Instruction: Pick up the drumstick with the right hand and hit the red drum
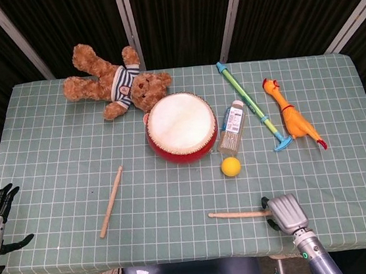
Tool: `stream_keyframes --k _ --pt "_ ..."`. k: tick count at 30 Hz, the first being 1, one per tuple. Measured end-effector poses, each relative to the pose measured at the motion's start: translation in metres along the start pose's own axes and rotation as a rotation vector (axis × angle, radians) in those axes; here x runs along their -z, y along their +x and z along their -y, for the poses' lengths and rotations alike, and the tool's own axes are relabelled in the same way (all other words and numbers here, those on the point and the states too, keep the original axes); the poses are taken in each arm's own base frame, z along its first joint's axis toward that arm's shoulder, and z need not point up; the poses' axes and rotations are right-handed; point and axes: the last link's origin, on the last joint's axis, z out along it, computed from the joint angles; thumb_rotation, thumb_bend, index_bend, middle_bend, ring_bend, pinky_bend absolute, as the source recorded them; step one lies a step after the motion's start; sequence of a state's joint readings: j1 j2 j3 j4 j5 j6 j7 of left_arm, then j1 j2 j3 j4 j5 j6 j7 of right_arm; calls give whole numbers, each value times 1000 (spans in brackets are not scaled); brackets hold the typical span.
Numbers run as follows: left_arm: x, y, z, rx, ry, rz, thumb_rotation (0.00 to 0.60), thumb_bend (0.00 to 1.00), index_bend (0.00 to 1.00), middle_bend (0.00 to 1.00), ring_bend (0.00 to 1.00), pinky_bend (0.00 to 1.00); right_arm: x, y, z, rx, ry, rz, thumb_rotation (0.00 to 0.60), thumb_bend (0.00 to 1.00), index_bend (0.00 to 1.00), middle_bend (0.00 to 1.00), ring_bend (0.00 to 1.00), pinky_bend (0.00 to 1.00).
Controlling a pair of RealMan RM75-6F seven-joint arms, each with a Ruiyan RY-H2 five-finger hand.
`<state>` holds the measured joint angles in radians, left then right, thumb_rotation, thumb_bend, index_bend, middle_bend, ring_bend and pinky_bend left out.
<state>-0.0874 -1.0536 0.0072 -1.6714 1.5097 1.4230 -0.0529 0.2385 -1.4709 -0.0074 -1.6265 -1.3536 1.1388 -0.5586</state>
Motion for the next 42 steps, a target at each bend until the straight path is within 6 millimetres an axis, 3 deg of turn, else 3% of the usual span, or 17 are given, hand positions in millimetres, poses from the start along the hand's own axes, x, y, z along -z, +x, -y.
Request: stream_keyframes --k 8,13,21,26,32,42 --pt "0 0 0 0 1 0 600 15 0 0 0 0 -1 -3 -3 13 -19 18 600 394 482 1000 1000 1000" --pt "0 0 0 2 1 0 600 14 0 0 0 0 -2 -6 -5 22 -31 33 600 489 576 1000 1000 1000" --pt "0 0 0 4 3 1 600 15 0 0 0 0 -2 -7 -5 23 -38 46 600 503 787 1000 1000 1000" --pt "0 0 0 5 4 2 600 15 0 0 0 0 -1 -2 -4 5 -37 34 600 502 853 1000 1000 1000" --pt "0 0 0 4 5 4 600 15 0 0 0 0 -3 24 -6 -69 -50 -35 600 502 898 1000 1000 1000" --pt "0 -1 -1 7 10 8 600 15 0 0 0 0 -19 103 -25 -310 -146 -205 600 525 932 1000 1000 1000"
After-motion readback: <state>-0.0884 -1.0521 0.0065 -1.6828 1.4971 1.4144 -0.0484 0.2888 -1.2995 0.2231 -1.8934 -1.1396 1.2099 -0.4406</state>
